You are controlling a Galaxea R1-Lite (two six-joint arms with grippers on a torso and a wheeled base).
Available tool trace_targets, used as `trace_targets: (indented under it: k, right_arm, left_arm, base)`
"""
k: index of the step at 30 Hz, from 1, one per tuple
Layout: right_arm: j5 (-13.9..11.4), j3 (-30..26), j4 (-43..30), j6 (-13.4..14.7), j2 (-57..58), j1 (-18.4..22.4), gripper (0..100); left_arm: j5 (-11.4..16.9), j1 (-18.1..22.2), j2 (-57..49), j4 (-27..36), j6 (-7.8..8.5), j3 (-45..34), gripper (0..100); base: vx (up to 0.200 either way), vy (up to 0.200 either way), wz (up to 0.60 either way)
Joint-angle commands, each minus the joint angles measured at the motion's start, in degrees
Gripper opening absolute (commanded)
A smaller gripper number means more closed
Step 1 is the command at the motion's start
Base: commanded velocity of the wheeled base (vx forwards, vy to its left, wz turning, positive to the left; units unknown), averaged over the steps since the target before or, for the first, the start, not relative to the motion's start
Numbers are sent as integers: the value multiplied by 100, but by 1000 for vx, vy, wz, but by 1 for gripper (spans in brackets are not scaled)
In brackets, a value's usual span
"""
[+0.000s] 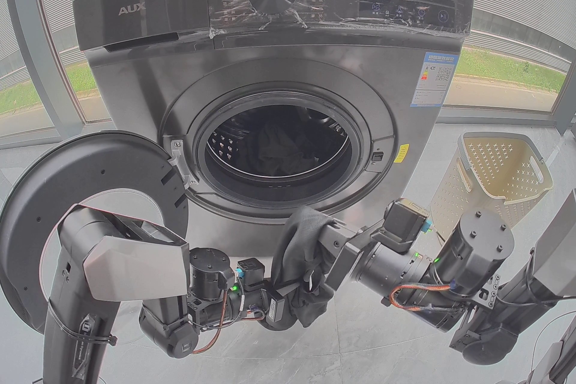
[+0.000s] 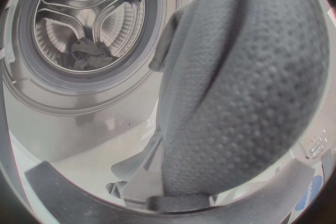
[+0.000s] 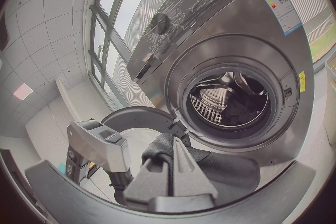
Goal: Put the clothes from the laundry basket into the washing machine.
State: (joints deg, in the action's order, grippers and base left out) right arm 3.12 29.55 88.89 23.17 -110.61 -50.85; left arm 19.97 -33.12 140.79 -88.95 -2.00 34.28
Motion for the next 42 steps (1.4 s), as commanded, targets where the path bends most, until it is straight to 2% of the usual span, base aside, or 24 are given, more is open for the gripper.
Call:
trace_targets:
  k: [1,5,10,14,15,16,18,22,27,30,33,39,40,42]
  right_arm:
    - [4,218,-4,-6,-93,251,0]
    - [-4,596,-4,3,-189,611,0]
    - [-22,701,-4,12,-365,857,0]
    - [-22,763,-4,20,-611,954,0]
    - [-22,763,-4,12,-638,971,0]
    - [-22,763,-4,20,-682,980,0]
    - [-13,772,-4,12,-796,980,0]
    - [-13,789,-4,-15,-1016,980,0]
    - [-22,719,-4,-41,-1279,954,0]
    - [-22,596,-4,-111,-1438,936,0]
    - [-66,464,-4,-243,-1534,910,0]
    - [-66,341,5,-252,-1525,822,0]
    - [-57,315,5,-252,-1490,822,100]
    - [-48,218,5,-270,-1429,840,100]
  left_arm:
    - [25,-63,-359,-52,-11,-264,0]
    - [77,-168,-1168,-52,-29,-949,0]
    - [262,-195,-1968,-34,-29,-1609,0]
    - [657,-116,-2864,-34,-20,-2558,0]
    - [710,-116,-2970,-34,-29,-2681,0]
    - [807,-80,-3189,-25,-108,-2848,0]
    - [948,7,-3471,-25,-99,-3094,0]
    - [1044,51,-3840,-17,-204,-3094,0]
    - [974,78,-3866,-25,-319,-2795,0]
    - [948,333,-3848,-17,-380,-2663,0]
    - [948,421,-3831,-17,-450,-2505,0]
    - [930,421,-3831,-17,-582,-2373,0]
    - [930,421,-3831,-17,-582,-2365,0]
    - [833,421,-3813,-8,-582,-2329,0]
  base:
    - [0,0,0]
    - [0,0,0]
    - [0,0,0]
    - [0,0,0]
    - [0,0,0]
    - [0,0,0]
    - [0,0,0]
    - [0,0,0]
    - [0,0,0]
    - [0,0,0]
    - [0,0,0]
    - [0,0,0]
    - [0,0,0]
    - [0,0,0]
